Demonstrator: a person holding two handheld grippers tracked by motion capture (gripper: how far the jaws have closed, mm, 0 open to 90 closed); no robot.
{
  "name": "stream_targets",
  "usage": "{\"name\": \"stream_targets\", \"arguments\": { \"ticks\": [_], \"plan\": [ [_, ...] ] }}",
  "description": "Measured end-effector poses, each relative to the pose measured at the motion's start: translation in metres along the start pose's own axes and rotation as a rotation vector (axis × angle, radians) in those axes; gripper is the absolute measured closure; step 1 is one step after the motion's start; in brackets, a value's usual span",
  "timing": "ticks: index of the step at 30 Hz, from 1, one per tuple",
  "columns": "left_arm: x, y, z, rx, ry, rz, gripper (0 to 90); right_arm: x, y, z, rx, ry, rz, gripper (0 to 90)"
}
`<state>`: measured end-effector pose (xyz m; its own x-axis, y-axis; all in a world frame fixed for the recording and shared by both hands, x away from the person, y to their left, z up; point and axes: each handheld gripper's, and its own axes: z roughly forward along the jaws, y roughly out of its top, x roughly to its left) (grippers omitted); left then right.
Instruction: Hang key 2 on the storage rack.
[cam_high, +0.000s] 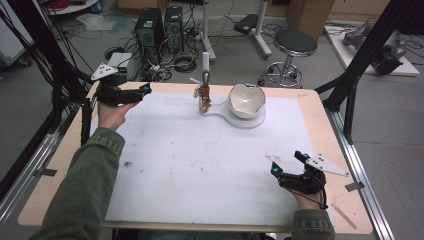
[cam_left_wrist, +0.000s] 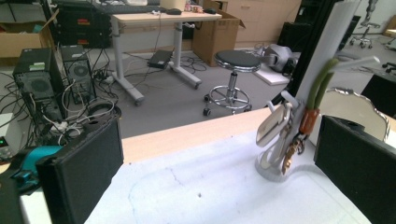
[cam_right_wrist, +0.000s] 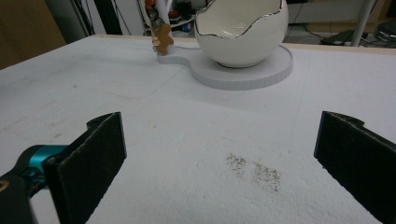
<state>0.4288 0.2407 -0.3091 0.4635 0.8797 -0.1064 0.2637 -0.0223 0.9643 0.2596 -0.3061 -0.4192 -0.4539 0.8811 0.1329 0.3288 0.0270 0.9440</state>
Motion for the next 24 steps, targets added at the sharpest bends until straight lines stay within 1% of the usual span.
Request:
{"name": "stream_targets", "arguments": {
  "ticks": [4,8,11,14,16,21,23,24],
  "plan": [
    [0.001,-0.006,-0.007,0.000,0.011,0.005,1.7,0.000,0.000,0.000,-0.004,-0.003,-0.003,1.1],
    [0.004,-0.010,-0.017,-0.014,0.028,0.006,1.7,0.000,0.000,-0.001,-0.006,-0.012,0.002,1.1],
    [0.005,-0.013,-0.023,-0.019,0.045,0.015,1.7,0.000,0.000,-0.002,-0.013,-0.021,-0.004,1.1],
    [0.006,-0.016,-0.030,-0.022,0.051,0.019,1.7,0.001,0.000,-0.002,-0.014,-0.021,-0.008,1.1],
    [0.006,-0.019,-0.034,-0.022,0.057,0.022,1.7,0.002,0.000,-0.002,-0.017,-0.028,-0.012,1.1],
    [0.007,-0.028,-0.044,-0.028,0.075,0.022,1.7,0.003,-0.001,-0.002,-0.026,-0.041,-0.019,1.2],
    [0.007,-0.031,-0.047,-0.033,0.083,0.022,1.7,0.004,-0.001,-0.003,-0.025,-0.044,-0.014,1.1],
    [0.008,-0.034,-0.049,-0.036,0.085,0.019,1.7,0.004,-0.001,-0.003,-0.028,-0.047,-0.022,1.1]
  ]
}}
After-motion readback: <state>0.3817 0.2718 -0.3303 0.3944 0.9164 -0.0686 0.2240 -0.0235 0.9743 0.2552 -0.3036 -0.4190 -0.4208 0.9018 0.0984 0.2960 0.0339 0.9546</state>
